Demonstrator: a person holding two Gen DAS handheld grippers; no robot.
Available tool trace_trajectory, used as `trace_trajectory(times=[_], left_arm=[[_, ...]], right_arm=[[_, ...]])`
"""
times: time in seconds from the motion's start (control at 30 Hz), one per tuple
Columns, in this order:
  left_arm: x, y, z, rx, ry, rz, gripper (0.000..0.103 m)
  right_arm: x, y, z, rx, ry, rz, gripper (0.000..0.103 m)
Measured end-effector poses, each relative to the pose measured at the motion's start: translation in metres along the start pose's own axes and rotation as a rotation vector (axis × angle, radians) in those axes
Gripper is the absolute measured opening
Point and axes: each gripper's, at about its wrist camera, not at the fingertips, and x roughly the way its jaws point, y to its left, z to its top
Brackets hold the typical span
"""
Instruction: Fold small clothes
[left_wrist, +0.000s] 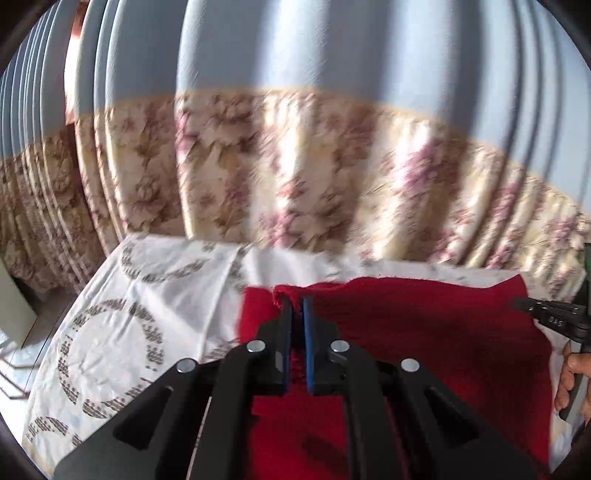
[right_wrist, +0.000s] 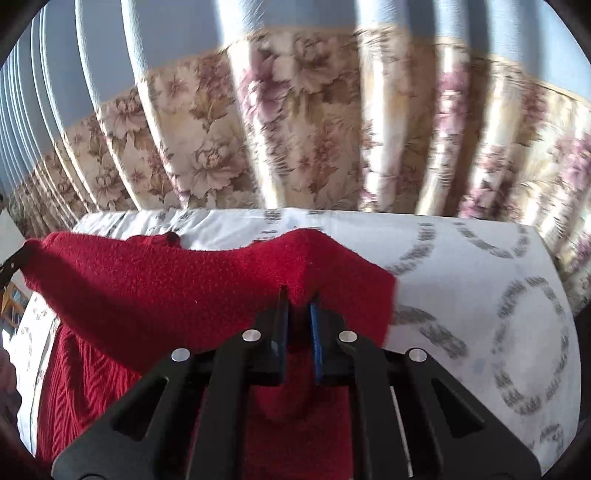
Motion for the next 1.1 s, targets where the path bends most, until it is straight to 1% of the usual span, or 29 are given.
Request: trace_trajectory(times=[0.03,0.1,0.17,0.23,0.27,0.3,0.33,0.37,0.4,0.43,0.5,0.53,0.6,0.67,0.73,0.87,1.0,1.1], left_arm=[[0.007,0.006,-0.002,-0.010,0.012,0.015,0.005],[0.027,0.018,-0.010,-0.008,0.061,0.046,0.005],[0.044,0.027,-0.021,-0.015,0.112,0.061,0.006],[0.062,0.032,-0.035,-0.002,0.177,0.073,0.011],[0.067,0.032,-0.040,0.006,0.200,0.073,0.012],[0.072,0.034,-0.047,0.013,0.219,0.082,0.014],[0.072,0.035,-0.050,0.018,0.214,0.110,0.035],[0.070,0.038,-0.050,0.012,0.206,0.155,0.062],[0.069,0.043,-0.048,-0.005,0.199,0.174,0.074],[0.068,0.047,-0.047,-0.018,0.195,0.178,0.083],[0.068,0.057,-0.048,-0.039,0.208,0.159,0.084],[0.066,0.059,-0.048,-0.040,0.209,0.160,0.084],[0.059,0.060,-0.049,-0.024,0.191,0.183,0.084],[0.048,0.060,-0.047,-0.026,0.170,0.178,0.084],[0.039,0.058,-0.045,-0.031,0.157,0.134,0.084],[0.035,0.049,-0.048,-0.020,0.165,0.111,0.084],[0.017,0.040,-0.058,-0.023,0.155,0.074,0.084],[-0.009,0.030,-0.070,0.009,0.134,0.062,0.084]], right_arm=[[0.012,0.008,0.004,-0.011,0.020,0.004,0.011],[0.031,0.022,0.007,-0.034,0.046,-0.003,0.011],[0.043,0.031,0.007,-0.048,0.066,-0.011,0.013],[0.055,0.037,0.003,-0.062,0.089,-0.034,0.017],[0.058,0.037,0.001,-0.065,0.096,-0.044,0.021],[0.061,0.036,-0.003,-0.071,0.100,-0.065,0.032],[0.061,0.034,-0.005,-0.074,0.098,-0.086,0.041],[0.062,0.030,-0.008,-0.073,0.097,-0.103,0.058],[0.061,0.024,-0.010,-0.065,0.098,-0.113,0.065],[0.061,0.020,-0.011,-0.059,0.098,-0.114,0.067],[0.056,0.012,-0.014,-0.047,0.097,-0.115,0.074],[0.052,0.008,-0.017,-0.049,0.093,-0.120,0.075],[0.042,0.001,-0.024,-0.053,0.093,-0.137,0.079],[0.032,-0.002,-0.031,-0.070,0.086,-0.152,0.079],[0.018,-0.005,-0.038,-0.079,0.058,-0.173,0.082],[0.020,-0.008,-0.054,-0.146,0.102,-0.238,0.085],[0.012,-0.017,-0.065,-0.117,0.094,-0.274,0.086],[-0.008,-0.023,-0.073,-0.077,0.063,-0.280,0.086]])
